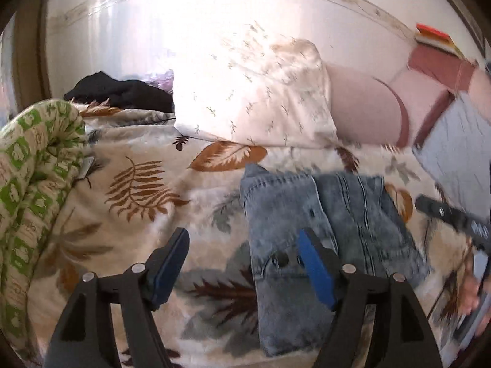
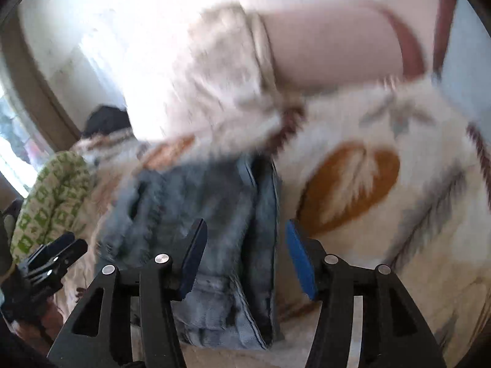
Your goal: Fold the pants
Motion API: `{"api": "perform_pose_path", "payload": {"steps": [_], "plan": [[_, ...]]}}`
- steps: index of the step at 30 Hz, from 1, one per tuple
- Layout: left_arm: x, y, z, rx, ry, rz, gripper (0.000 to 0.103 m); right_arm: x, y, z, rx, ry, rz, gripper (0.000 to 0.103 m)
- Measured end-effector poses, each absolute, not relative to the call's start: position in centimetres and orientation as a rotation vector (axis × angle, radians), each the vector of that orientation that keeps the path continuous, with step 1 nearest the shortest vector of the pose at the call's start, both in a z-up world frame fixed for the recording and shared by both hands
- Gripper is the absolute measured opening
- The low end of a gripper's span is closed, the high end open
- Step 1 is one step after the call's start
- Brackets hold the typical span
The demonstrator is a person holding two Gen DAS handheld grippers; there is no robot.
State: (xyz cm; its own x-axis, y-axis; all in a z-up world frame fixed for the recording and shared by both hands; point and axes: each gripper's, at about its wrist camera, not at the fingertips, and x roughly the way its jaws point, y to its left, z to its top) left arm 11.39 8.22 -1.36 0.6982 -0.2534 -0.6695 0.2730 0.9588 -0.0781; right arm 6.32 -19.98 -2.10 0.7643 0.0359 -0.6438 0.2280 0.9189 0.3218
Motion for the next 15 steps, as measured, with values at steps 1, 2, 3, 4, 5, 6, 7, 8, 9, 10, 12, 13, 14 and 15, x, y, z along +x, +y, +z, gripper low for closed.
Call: {"api": "perform_pose_path", "payload": {"steps": [1,2,3,4,5,6,7,8,9,10,12,13,14,15], "plan": [[11.8,8.2,-1.6,0.015,0.753,-0.294,0.075,6.3,-19.4,-1.8,0.397,0.673,-0.067,0.052],[12.3,7.8,-2.1,0.016,0.769,-0.293,0.075,6.4,-18.7,-1.8,0.391,0.662,-0.025,0.052],[12.4,7.3,-2.6,0.031,0.779,-0.286,0.075,6.7,-18.0,-2.0,0.376,0.67,0.01,0.052],[12.6,6.7,-3.0,0.054,0.787,-0.279,0.075,7.3,-17.1,-2.4,0.351,0.692,0.035,0.052],[12.7,6.0,-3.6,0.083,0.8,-0.278,0.075,7.7,-16.5,-2.7,0.331,0.708,0.044,0.052],[12.8,5.4,-4.2,0.108,0.817,-0.276,0.075,8.0,-15.9,-3.3,0.302,0.729,0.049,0.052],[12.7,5.0,-4.6,0.122,0.826,-0.277,0.075,8.4,-15.3,-4.1,0.279,0.756,0.054,0.052],[12.6,4.7,-5.1,0.129,0.839,-0.289,0.076,8.6,-15.0,-4.7,0.277,0.78,0.061,0.052],[12.6,4.4,-5.6,0.138,0.857,-0.297,0.076,8.6,-14.7,-5.2,0.281,0.803,0.066,0.052],[12.6,4.1,-6.0,0.151,0.868,-0.294,0.076,8.9,-14.6,-6.1,0.286,0.842,0.067,0.052],[12.6,3.6,-7.2,0.19,0.879,-0.281,0.076,9.0,-14.7,-7.2,0.296,0.878,0.051,0.052],[12.7,3.5,-7.6,0.197,0.883,-0.282,0.076,9.2,-14.9,-7.6,0.322,0.887,0.054,0.052],[12.8,3.7,-8.0,0.182,0.891,-0.286,0.077,9.2,-15.1,-7.7,0.342,0.893,0.055,0.053],[13.0,3.9,-8.1,0.16,0.902,-0.289,0.079,9.4,-15.1,-7.9,0.356,0.901,0.054,0.053]]}}
